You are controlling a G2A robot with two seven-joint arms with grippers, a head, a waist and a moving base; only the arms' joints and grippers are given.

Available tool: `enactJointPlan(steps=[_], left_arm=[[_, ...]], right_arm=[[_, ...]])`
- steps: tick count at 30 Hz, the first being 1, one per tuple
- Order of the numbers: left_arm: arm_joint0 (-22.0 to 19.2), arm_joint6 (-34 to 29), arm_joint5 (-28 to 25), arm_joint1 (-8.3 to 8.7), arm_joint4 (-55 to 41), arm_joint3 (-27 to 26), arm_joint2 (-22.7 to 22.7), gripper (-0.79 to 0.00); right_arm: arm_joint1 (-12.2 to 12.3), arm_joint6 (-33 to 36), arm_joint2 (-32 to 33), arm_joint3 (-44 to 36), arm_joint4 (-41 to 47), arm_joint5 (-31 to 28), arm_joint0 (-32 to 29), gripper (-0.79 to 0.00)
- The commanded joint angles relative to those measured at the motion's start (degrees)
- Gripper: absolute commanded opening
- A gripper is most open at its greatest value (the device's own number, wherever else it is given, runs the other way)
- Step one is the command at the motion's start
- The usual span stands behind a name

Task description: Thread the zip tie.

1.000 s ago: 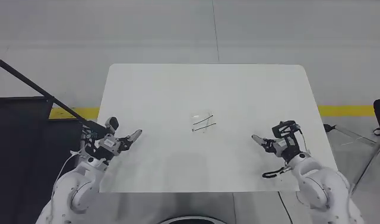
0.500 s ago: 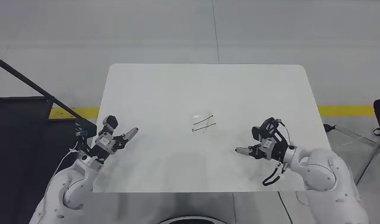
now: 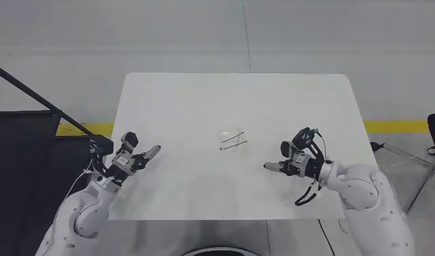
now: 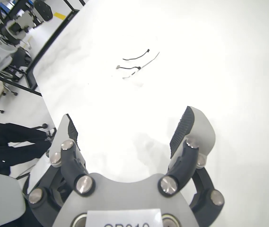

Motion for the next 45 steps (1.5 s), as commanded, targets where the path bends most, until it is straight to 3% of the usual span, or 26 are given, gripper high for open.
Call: enactJointPlan(steps=[1,14,27,34,42,45], left_arm=[[-0.16,-0.73,-0.36,0.07,-0.64,0.05,-0.24,0.000],[0.13,-0.92,-3.03,0.24,-0.23,-0.29,0.07,0.000],[0.13,-0.92,-3.03,0.24,-0.23,-0.29,0.07,0.000],[0.13,-0.92,-3.03,0.24,-0.23,-0.29,0.07,0.000],[0.13,-0.92,-3.03,0.24,-0.23,-0.29,0.07,0.000],[0.13,-0.92,-3.03,0.24,-0.23,-0.29,0.07,0.000]], right_arm=[[-0.03,3.72,-1.52,2.96,3.88,2.11,3.96,0.000],[-1.77,9.99,-12.93,21.02,12.10,8.56,20.46,-0.028],[-3.12,12.15,-19.94,27.81,13.54,11.82,27.52,-0.289],[-3.71,12.22,-22.47,30.04,13.97,12.74,29.99,-0.354],[-4.28,12.47,-24.70,32.89,14.59,13.13,32.25,-0.493],[-4.50,12.36,-25.46,33.85,14.89,12.99,32.95,-0.489]])
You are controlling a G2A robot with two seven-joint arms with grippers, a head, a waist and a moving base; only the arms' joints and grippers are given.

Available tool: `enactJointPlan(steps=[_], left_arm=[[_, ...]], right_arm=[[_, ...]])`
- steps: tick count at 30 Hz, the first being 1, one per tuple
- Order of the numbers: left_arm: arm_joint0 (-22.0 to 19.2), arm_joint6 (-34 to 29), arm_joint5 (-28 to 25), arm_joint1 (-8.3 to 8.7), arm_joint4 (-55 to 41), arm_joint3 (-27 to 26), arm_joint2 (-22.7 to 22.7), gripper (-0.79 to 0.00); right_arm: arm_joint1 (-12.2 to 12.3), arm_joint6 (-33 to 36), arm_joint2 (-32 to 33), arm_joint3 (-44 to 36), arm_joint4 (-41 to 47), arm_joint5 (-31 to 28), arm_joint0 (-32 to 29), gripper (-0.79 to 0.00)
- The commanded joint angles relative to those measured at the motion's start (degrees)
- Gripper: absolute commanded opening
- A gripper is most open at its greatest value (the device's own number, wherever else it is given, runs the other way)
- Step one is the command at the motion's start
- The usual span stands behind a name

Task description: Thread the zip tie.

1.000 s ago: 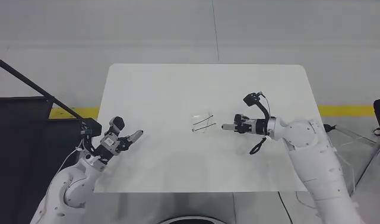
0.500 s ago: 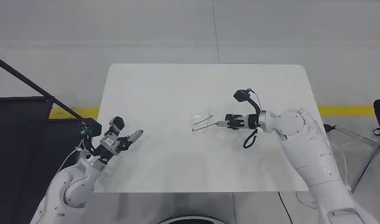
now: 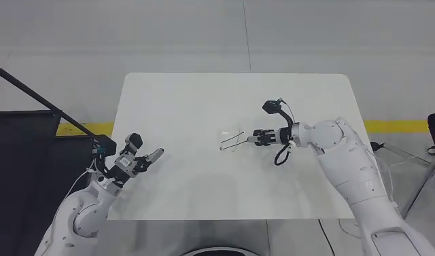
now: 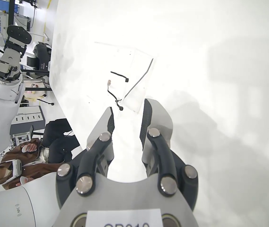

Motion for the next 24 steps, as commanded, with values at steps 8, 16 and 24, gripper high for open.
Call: enactJointPlan(steps=[8,16,24], left_arm=[[0.00,0.00,0.00,0.00,0.00,0.00,0.00,0.000],[0.00,0.00,0.00,0.00,0.00,0.00,0.00,0.000],[0.00,0.00,0.00,0.00,0.00,0.00,0.00,0.000]], right_arm=[[-0.53,-0.17,-1.85,1.80,0.73,-0.21,1.61,-0.505],[-0.82,-0.30,-3.07,2.83,1.05,-0.49,2.38,-0.563],[-0.99,-0.29,-4.02,3.00,1.12,-0.54,2.75,-0.619]])
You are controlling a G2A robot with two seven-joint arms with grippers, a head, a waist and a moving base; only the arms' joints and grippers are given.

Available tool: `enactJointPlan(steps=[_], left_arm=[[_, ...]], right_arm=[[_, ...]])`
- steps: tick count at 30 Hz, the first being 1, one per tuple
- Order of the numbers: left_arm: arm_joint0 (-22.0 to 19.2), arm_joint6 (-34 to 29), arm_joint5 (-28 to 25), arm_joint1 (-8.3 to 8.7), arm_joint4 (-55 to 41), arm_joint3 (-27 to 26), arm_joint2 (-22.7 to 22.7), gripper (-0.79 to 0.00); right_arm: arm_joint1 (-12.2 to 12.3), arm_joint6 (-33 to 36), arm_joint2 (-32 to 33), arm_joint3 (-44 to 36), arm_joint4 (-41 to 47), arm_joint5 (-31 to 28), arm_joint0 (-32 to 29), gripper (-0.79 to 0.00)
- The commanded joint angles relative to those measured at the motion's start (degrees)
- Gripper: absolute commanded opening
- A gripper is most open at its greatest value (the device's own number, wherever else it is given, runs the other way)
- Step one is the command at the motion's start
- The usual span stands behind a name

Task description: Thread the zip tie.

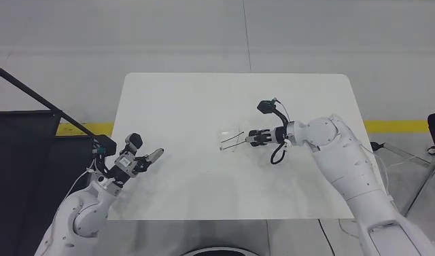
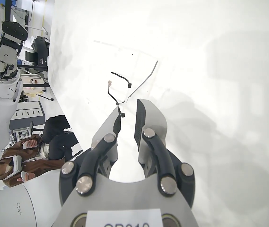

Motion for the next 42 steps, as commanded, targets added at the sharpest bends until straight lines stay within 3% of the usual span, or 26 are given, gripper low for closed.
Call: enactJointPlan(steps=[1,9,16,42], left_arm=[[0.00,0.00,0.00,0.00,0.00,0.00,0.00,0.000],[0.00,0.00,0.00,0.00,0.00,0.00,0.00,0.000],[0.00,0.00,0.00,0.00,0.00,0.00,0.00,0.000],[0.00,0.00,0.00,0.00,0.00,0.00,0.00,0.000]], right_arm=[[-0.03,-0.04,-0.18,-0.02,0.00,0.01,0.07,-0.625],[-0.01,-0.10,-0.59,-0.29,0.12,-0.09,0.13,-0.665],[0.13,-0.24,-0.58,-0.47,0.26,-0.13,0.09,-0.785],[2.41,1.76,2.83,-6.34,2.27,-3.82,-3.42,-0.785]])
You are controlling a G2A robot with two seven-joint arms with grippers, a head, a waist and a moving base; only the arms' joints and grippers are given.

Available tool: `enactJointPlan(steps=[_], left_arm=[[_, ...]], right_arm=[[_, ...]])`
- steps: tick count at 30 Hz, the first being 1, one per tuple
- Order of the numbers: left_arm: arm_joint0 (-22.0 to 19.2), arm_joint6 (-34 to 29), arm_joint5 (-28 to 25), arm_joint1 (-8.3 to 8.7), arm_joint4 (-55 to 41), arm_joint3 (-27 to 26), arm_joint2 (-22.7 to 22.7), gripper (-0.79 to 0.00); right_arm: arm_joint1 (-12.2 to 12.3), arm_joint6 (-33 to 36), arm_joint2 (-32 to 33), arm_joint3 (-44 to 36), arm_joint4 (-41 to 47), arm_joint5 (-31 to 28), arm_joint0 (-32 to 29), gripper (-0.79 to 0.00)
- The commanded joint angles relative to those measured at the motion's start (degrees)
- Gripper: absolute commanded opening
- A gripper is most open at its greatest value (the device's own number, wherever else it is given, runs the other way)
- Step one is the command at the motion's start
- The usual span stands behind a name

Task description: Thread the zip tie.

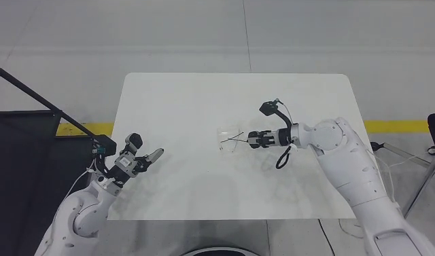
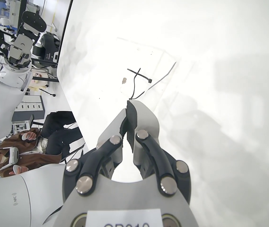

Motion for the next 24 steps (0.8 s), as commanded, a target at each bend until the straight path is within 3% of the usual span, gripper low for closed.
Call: enactJointPlan(steps=[1,20,24], left_arm=[[0.00,0.00,0.00,0.00,0.00,0.00,0.00,0.000],[0.00,0.00,0.00,0.00,0.00,0.00,0.00,0.000],[0.00,0.00,0.00,0.00,0.00,0.00,0.00,0.000]], right_arm=[[0.08,0.17,0.00,-0.09,0.18,-0.05,-0.02,-0.785],[-0.65,-0.12,-2.94,4.21,0.78,1.98,2.82,-0.785],[-0.87,-0.01,-3.55,5.22,1.18,1.97,3.44,-0.699]])
